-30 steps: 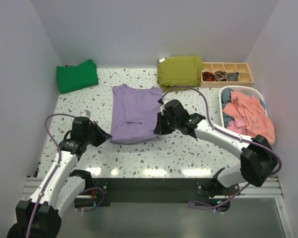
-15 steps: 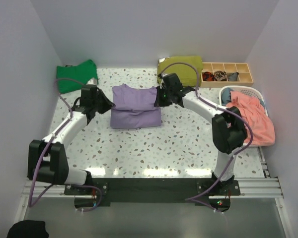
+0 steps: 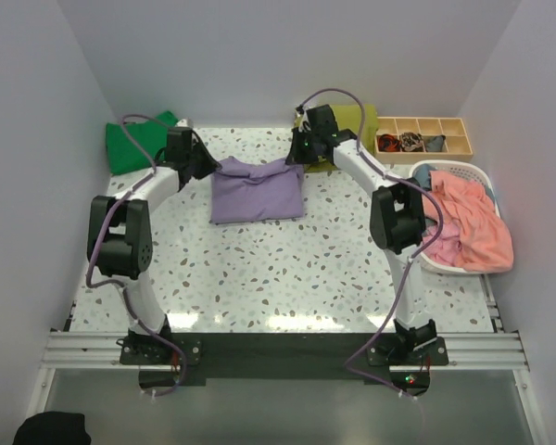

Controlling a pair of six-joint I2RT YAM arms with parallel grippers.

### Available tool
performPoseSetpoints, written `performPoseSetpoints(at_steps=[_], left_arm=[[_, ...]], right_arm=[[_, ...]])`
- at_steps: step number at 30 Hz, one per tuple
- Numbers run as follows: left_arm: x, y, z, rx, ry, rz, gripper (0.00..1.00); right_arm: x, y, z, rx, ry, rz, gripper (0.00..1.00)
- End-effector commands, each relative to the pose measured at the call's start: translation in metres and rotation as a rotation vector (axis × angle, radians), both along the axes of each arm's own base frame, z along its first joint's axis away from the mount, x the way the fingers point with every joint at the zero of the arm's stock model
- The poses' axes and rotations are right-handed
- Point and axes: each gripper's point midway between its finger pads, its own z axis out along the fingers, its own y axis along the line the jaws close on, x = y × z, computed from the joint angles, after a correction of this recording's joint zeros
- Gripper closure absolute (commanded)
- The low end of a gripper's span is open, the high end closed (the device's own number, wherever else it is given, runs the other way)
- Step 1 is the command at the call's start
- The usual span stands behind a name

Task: Fold and stack the t-shirts
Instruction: Fold the long partially folded tshirt into a neat square

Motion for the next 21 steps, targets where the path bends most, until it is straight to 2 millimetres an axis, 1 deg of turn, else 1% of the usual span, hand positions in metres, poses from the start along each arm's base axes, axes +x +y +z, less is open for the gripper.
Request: performPoseSetpoints(at_steps=[1,2,3,4,5,6,7,8,9,10,11,12,13,14,15,16,17,18,20,21], left_arm=[[0.044,0.008,0.022,-0.015,-0.110,-0.020,1.00],[0.057,0.008,0.024,-0.028,-0.155,-0.022,1.00],[0.061,0.008,0.024,-0.040,-0.161,-0.031,1.00],[0.065,0.010,0.021,-0.039,-0.154,-0.029,1.00],[0.073,0.011,0.021,-0.040,-0.164,-0.027,1.00],[0.077,0.012,0.023,-0.046,-0.180,-0.036,1.00],[0.082,0.012,0.022,-0.044,-0.191,-0.049,1.00],[0.094,0.014,0.020,-0.046,-0.199,-0.056,1.00],[0.099,0.011,0.019,-0.058,-0.201,-0.080,1.00],[0.111,0.010,0.018,-0.052,-0.215,-0.095,0.97],[0.116,0.012,0.019,-0.049,-0.226,-0.097,0.89],[0.121,0.013,0.023,-0.044,-0.245,-0.099,0.87],[0.124,0.017,0.027,-0.032,-0.267,-0.089,0.85],[0.127,0.023,0.039,-0.020,-0.305,-0.074,0.79],[0.129,0.030,0.046,-0.004,-0.322,-0.046,0.74],[0.130,0.036,0.054,0.016,-0.342,-0.030,0.68],[0.128,0.046,0.065,0.037,-0.357,0.000,0.58],[0.129,0.055,0.068,0.062,-0.361,0.037,0.54],[0.124,0.064,0.078,0.082,-0.356,0.060,0.40],[0.122,0.065,0.080,0.088,-0.356,0.062,0.40]], right_arm=[[0.029,0.002,0.007,0.024,-0.027,0.018,0.99],[0.041,0.001,0.019,0.042,-0.059,0.005,0.98],[0.046,0.003,0.005,0.045,-0.048,0.002,0.96],[0.050,0.004,0.004,0.060,-0.050,0.008,0.94],[0.058,0.006,0.012,0.074,-0.074,0.006,0.88],[0.063,0.004,0.010,0.073,-0.077,-0.007,0.79],[0.067,0.004,0.000,0.068,-0.071,-0.015,0.67],[0.073,0.000,0.002,0.064,-0.089,-0.026,0.53],[0.079,-0.001,0.003,0.062,-0.118,-0.042,0.50],[0.082,-0.005,0.002,0.043,-0.134,-0.058,0.48],[0.085,-0.007,0.004,0.027,-0.160,-0.060,0.47],[0.090,-0.010,0.012,0.021,-0.197,-0.071,0.47],[0.089,-0.013,0.008,0.002,-0.200,-0.075,0.47],[0.091,-0.020,0.028,-0.016,-0.251,-0.091,0.46],[0.095,-0.022,0.040,-0.015,-0.292,-0.104,0.46],[0.091,-0.026,0.035,-0.032,-0.289,-0.105,0.46],[0.090,-0.029,0.058,-0.034,-0.336,-0.107,0.46],[0.090,-0.031,0.065,-0.033,-0.358,-0.109,0.46],[0.084,-0.030,0.072,-0.024,-0.359,-0.102,0.46],[0.080,-0.024,0.080,0.006,-0.359,-0.078,0.46]])
